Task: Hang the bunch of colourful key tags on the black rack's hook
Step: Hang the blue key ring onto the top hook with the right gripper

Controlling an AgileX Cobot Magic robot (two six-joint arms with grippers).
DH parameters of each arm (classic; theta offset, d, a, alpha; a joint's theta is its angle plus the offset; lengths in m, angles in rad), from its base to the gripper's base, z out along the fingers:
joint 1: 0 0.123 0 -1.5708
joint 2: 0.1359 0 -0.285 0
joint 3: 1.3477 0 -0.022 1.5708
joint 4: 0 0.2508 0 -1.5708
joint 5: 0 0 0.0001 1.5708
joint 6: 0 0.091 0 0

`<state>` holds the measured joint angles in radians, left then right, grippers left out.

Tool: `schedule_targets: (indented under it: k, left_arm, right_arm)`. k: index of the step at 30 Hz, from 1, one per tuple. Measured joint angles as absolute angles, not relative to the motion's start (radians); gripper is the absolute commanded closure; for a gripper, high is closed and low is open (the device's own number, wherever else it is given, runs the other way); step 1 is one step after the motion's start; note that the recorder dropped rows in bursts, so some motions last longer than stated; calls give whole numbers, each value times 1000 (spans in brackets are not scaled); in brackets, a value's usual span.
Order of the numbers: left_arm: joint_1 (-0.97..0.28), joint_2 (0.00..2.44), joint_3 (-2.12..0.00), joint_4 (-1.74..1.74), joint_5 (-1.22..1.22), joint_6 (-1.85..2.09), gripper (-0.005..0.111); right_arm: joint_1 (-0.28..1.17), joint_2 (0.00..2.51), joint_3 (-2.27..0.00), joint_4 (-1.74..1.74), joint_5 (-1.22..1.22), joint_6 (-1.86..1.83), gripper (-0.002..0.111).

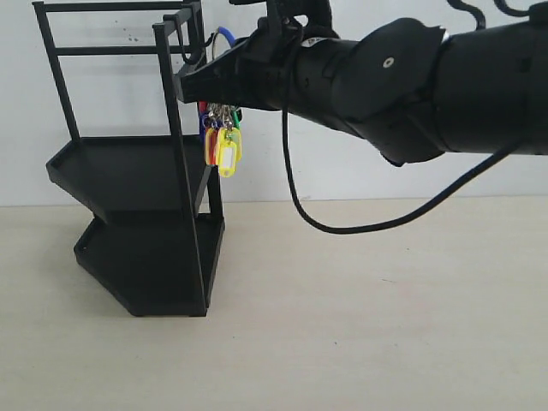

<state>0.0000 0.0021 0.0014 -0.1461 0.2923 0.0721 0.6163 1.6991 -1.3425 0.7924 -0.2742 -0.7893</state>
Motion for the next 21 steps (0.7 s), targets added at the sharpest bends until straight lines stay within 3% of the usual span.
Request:
schedule_targets:
  k: [21]
  left_arm:
    - [0,2,1,-146,292,72,102]
  right_arm:
    - [627,1793,-1424,792,-311,-731,108]
